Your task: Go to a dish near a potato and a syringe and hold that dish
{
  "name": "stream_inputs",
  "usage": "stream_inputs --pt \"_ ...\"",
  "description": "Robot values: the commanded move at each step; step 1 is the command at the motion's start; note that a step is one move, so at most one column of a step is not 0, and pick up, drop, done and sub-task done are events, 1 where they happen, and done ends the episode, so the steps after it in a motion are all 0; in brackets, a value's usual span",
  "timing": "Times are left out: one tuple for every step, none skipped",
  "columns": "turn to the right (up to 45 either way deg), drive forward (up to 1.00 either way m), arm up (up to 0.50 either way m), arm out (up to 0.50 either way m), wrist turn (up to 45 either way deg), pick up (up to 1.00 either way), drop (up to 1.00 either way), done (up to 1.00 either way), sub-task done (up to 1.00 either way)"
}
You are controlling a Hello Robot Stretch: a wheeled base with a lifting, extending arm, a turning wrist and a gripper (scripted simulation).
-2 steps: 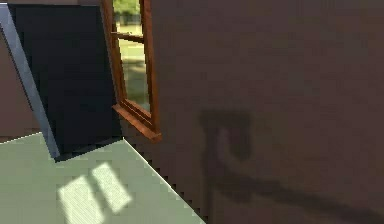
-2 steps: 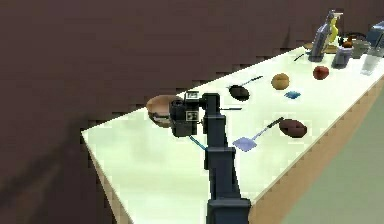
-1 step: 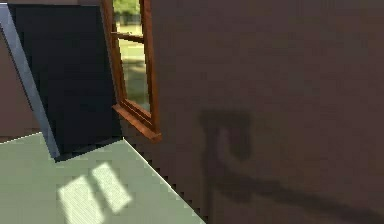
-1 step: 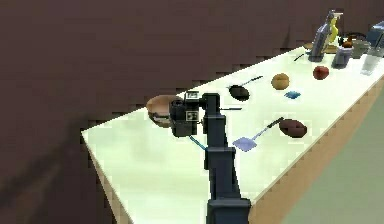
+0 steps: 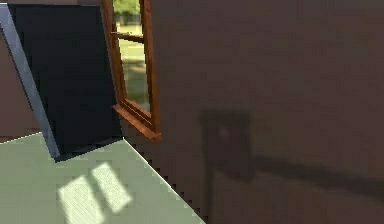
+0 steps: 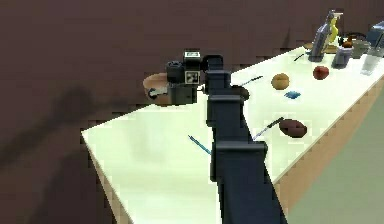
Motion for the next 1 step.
stream_inputs --pt "0.0 0.00 0.00 0.00 0.0 0.00 0.00 1.00 0.00"
